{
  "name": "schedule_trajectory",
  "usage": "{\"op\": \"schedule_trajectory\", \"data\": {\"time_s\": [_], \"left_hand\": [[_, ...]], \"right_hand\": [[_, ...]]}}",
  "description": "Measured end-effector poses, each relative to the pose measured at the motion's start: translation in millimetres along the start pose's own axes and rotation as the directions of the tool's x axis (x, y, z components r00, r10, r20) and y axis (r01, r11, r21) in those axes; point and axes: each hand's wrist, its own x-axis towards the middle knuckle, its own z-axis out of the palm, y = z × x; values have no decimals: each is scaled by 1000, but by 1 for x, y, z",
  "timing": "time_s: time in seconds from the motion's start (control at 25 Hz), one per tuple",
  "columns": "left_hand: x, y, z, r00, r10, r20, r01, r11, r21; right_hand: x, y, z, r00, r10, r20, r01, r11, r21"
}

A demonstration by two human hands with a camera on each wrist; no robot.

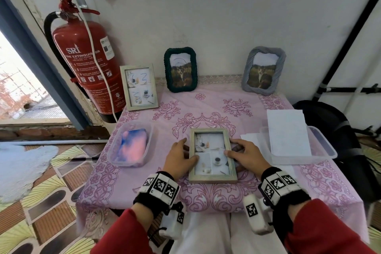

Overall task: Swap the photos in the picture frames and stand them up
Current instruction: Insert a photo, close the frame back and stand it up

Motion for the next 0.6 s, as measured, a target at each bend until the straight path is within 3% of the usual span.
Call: {"op": "schedule_trajectory", "data": {"time_s": [0.24,0.48,0.6], "left_hand": [[7,1,-2,988,-95,122,131,936,-327],[9,12,5,987,-113,118,156,864,-478],[10,14,7,988,-98,116,140,884,-446]], "right_hand": [[-1,1,-1,1000,-5,-6,5,999,35],[-2,3,1,1000,-5,-27,7,997,72],[-3,3,1,999,-14,-38,17,996,87]]}}
